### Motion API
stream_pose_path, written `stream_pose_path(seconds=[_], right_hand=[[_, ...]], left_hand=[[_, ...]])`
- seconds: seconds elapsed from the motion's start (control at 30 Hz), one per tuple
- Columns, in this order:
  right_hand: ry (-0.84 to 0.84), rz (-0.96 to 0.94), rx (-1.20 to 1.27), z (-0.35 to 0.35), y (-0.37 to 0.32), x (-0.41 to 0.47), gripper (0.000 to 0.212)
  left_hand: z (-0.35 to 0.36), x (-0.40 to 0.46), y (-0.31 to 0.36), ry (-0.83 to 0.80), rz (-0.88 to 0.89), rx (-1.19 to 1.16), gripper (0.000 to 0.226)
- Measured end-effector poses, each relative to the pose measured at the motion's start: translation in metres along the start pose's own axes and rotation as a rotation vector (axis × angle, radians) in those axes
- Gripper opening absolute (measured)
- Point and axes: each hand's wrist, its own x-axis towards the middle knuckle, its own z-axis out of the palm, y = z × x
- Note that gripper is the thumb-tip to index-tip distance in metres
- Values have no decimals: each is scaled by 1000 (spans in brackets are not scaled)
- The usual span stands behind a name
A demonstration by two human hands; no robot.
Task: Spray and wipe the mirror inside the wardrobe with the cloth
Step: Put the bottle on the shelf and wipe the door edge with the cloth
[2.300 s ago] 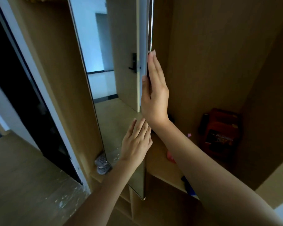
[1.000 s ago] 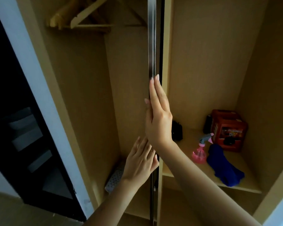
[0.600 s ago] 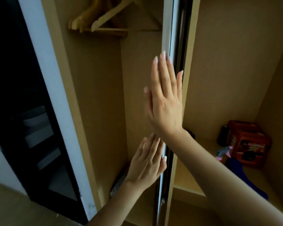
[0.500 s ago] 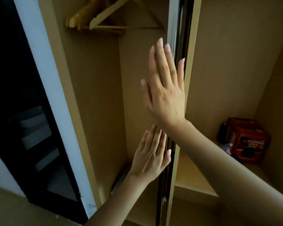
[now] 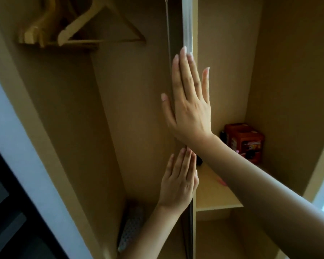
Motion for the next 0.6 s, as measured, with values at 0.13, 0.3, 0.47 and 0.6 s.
stream_pose_path(seconds=[0.13,0.3,0.47,0.6], right_hand=[[-19,-14,-42,10,4,0,64],[-19,-17,-49,25,11,1,64],[-33,-28,-40,42,21,2,66],[-42,-24,-40,59,28,3,66]], left_hand=[[11,5,-5,4,-10,-30,54],[27,9,-12,-1,-14,-53,56],[44,17,-18,-9,-26,-16,54],[56,24,-24,-31,-41,42,48]])
